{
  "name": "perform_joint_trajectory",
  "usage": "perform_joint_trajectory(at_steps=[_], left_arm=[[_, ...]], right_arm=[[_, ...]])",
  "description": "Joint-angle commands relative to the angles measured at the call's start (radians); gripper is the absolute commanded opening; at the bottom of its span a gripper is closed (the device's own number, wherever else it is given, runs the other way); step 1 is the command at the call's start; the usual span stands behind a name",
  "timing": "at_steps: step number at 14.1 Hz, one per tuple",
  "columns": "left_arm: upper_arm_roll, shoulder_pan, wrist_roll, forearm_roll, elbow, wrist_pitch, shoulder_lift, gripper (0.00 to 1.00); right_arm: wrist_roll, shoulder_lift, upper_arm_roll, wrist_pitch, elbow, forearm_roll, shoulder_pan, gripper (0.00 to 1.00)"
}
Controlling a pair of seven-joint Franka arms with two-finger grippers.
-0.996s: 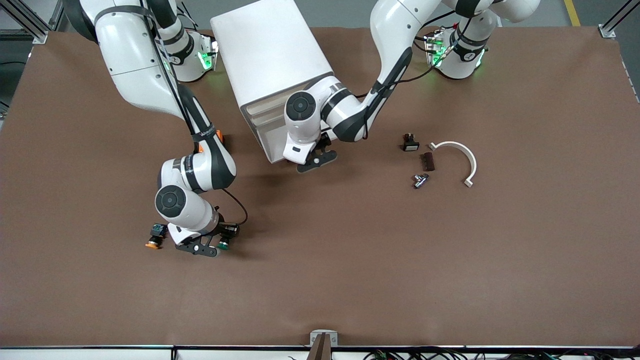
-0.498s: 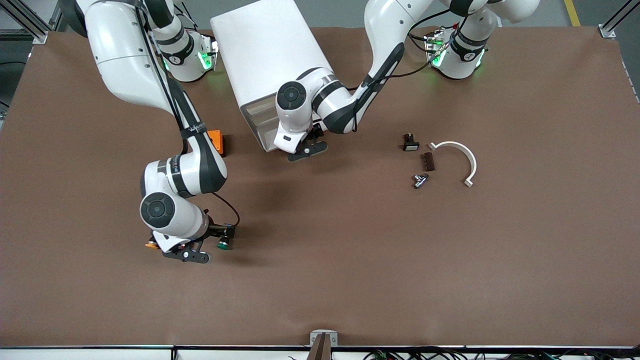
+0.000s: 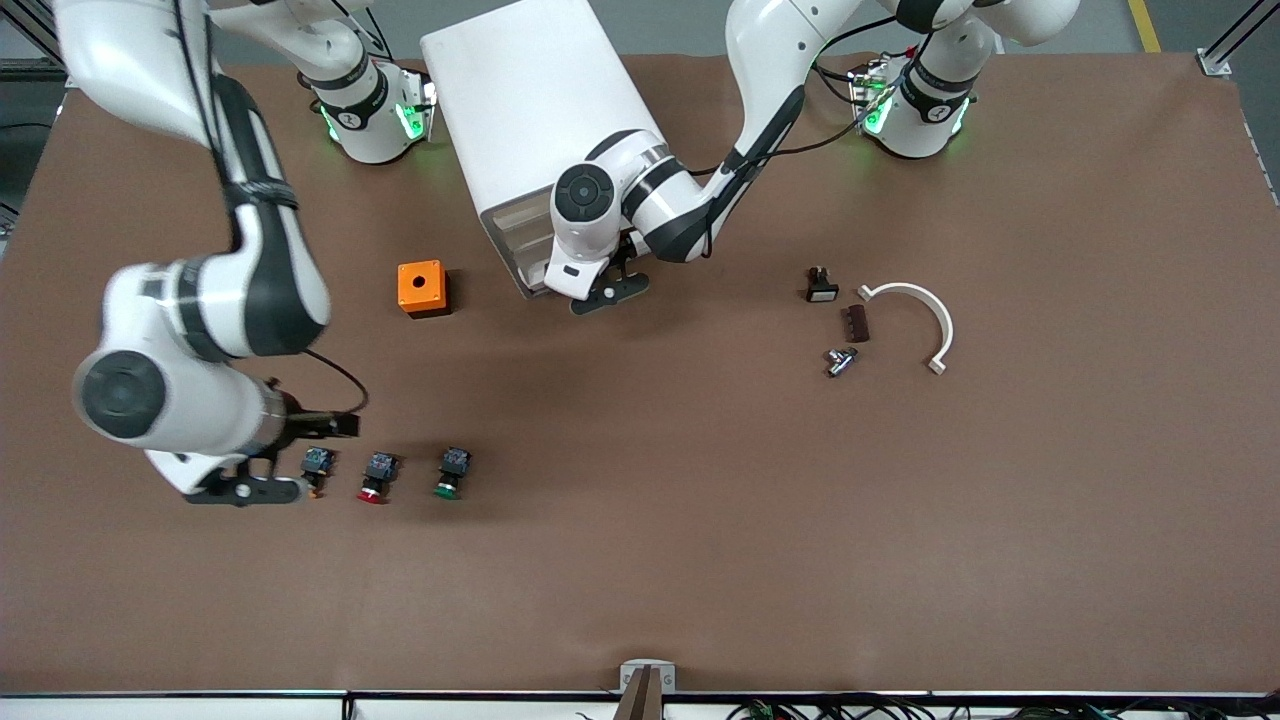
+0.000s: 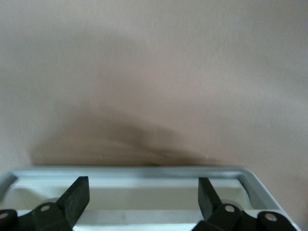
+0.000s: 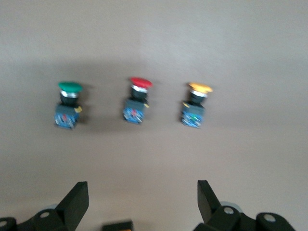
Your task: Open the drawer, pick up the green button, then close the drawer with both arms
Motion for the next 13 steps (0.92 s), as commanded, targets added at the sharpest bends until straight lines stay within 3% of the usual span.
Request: perform_joint_trajectory(at_steps=[1, 8, 13], left_arm=[[-0.006, 0.001, 0.002, -0.050, -0.003, 0.011, -0.004, 0.99], [-0.004, 0.010, 0.000, -0.117, -0.005, 0.011, -0.004, 0.99], [-0.004, 0.013, 0.000, -0.128, -0.005, 0.011, -0.006, 0.99]], right_arm=[[-0.046, -0.097, 0.019, -0.080, -0.032, -0.015, -0.041, 1.00], [-0.128, -0.295, 0.019, -0.228, -0.052, -0.055, -0.104, 1.00], [-0.191, -0.318, 0.016, -0.288, -0.024, -0.055, -0.146, 1.00]])
